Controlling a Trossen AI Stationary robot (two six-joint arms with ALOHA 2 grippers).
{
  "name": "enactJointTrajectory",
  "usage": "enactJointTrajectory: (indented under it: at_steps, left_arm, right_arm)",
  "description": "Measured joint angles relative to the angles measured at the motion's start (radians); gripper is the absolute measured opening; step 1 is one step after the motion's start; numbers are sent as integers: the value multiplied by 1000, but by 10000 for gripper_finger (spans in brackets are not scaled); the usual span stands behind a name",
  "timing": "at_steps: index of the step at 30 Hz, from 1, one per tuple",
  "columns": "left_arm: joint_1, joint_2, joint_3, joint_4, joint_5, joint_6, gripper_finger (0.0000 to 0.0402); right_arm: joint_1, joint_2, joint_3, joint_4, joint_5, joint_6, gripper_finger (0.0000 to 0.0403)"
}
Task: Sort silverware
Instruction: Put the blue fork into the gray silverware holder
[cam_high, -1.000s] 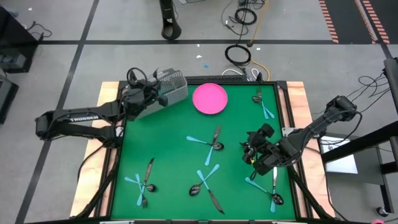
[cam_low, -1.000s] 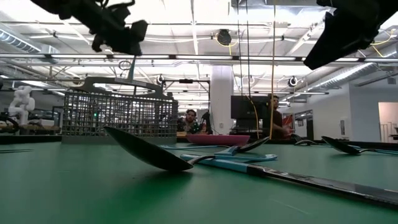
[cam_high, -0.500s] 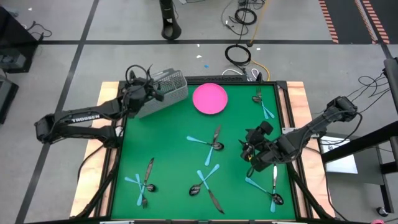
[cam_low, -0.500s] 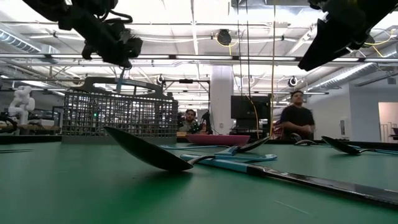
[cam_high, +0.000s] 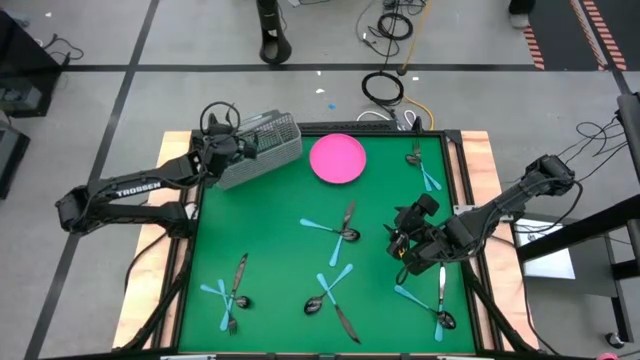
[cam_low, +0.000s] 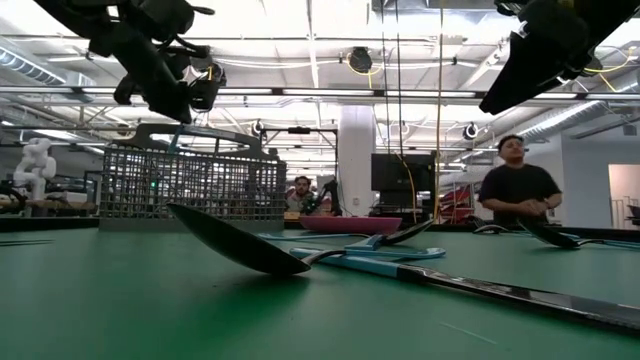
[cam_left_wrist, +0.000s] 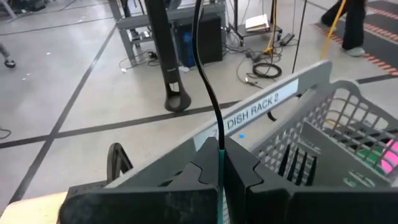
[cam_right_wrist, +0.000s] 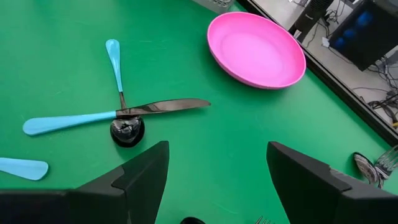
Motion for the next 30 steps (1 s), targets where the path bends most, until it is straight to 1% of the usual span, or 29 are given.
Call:
enactJointTrajectory:
  at_steps: [5,21,25,30]
  left_arm:
    - [0,18,0,-18,16,-44,7]
    - [0,36,0,-16,20,-52,22]
    - [0,36,0,-24,23,-52,44]
    - [-1,36,0,-45,49,-52,89]
  right_arm:
    - [0,0,0,1,0,0,260]
    - [0,0,0,3,1,1,260]
    - [0,0,0,9,1,8,260]
    - [0,0,0,28,1,10,260]
